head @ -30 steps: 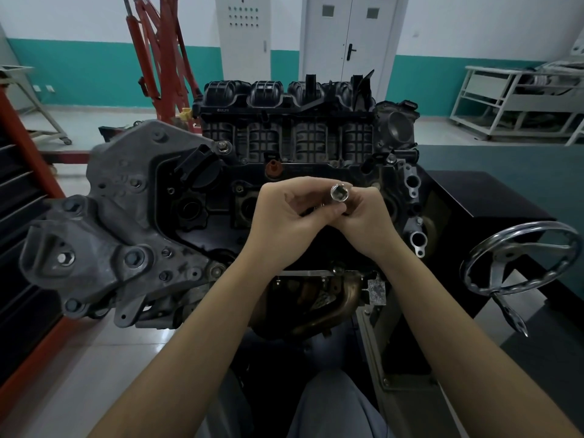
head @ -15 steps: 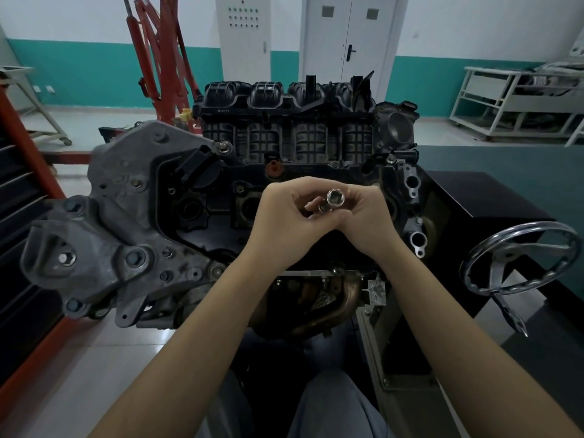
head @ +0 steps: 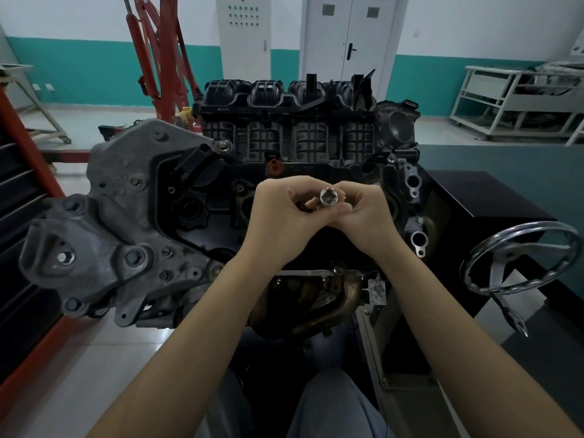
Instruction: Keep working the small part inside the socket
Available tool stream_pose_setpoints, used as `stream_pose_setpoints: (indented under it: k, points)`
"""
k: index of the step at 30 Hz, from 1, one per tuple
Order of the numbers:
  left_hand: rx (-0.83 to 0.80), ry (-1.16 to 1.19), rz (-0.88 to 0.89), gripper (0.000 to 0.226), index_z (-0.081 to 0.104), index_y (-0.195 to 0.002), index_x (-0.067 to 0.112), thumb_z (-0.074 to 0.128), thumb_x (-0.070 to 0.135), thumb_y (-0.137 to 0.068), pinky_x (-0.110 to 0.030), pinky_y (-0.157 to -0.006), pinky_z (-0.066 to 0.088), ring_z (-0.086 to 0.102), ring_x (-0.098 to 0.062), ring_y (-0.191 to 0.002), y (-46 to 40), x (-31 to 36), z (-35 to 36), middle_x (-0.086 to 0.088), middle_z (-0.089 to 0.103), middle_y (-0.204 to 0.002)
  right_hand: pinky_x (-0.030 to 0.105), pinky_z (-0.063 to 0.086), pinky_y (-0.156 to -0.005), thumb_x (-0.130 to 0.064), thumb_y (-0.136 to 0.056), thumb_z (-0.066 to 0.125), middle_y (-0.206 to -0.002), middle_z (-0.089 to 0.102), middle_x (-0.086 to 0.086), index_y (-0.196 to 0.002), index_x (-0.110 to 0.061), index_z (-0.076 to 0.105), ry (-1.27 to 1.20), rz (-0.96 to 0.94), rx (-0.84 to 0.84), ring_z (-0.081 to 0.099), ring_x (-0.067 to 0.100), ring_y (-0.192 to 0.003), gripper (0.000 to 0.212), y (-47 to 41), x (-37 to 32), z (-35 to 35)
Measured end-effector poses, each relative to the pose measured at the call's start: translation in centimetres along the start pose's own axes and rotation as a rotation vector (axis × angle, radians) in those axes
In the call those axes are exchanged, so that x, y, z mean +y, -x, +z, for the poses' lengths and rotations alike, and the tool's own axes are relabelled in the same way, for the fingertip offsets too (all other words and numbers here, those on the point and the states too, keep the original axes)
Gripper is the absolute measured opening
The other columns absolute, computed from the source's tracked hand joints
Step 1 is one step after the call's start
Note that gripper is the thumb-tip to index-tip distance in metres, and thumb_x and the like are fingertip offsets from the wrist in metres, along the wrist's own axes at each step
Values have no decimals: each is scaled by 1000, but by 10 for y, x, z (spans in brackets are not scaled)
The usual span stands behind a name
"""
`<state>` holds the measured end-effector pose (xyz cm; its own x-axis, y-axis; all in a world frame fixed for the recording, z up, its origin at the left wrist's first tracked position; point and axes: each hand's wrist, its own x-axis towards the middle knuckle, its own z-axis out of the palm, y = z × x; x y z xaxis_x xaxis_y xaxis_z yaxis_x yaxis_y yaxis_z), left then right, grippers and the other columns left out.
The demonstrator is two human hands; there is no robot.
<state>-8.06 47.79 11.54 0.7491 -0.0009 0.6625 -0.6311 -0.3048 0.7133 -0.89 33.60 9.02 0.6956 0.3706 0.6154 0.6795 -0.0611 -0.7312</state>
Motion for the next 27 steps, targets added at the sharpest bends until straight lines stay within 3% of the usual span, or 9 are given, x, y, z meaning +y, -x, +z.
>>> stream_pose_setpoints:
  k: [3,7,12,15,18,23,27]
  points:
    - [-57,13,-3,16,76,-91,9,78,2,-76,-26,-82,57,72,-8,-86,-1,1,-1,-1,75,-88,31,55,-78,3,-78,72,-90,73,13,-94,1,71,20,-6,-40,70,23,-87,16,1,-1,0]
    - [-122,69,-12,23,74,-99,7,73,-4,-79,-39,-89,56,71,-17,-94,0,3,0,-7,75,-95,20,52,-72,-1,-75,71,-84,72,2,-93,-7,72,1,-6,-18,70,10,-81,19,0,-1,1]
    - [-6,-27,-18,19,76,-87,12,82,5,-71,-31,-80,58,71,-7,-83,-2,3,0,2,75,-85,25,55,-76,5,-75,75,-85,73,8,-89,-5,71,0,11,-10,70,15,-82,18,0,0,0]
    - [-74,3,-22,18,76,-93,9,76,0,-78,-31,-84,57,71,-8,-88,-3,3,-2,0,75,-90,21,52,-79,-1,-77,73,-92,73,3,-98,-6,71,11,-21,-44,70,11,-89,22,1,-2,0]
    - [-135,68,-25,23,73,-99,9,70,-6,-81,-36,-90,56,71,-15,-95,-1,6,-2,-6,75,-96,17,50,-73,-7,-74,71,-85,72,0,-93,-7,71,13,-30,-21,69,6,-81,19,1,-3,1]
    - [-15,-78,-13,19,76,-91,11,81,5,-73,-25,-81,56,70,-4,-84,-2,7,2,4,74,-86,22,52,-77,10,-75,71,-86,72,9,-90,1,72,5,-15,-21,70,14,-83,17,0,-3,0]
    - [-60,-16,-21,23,75,-98,8,73,-4,-79,-21,-85,54,70,-6,-90,-2,7,2,2,74,-92,12,48,-76,3,-78,69,-86,70,-15,-91,-22,68,31,-50,-50,67,-2,-85,29,1,-6,1]
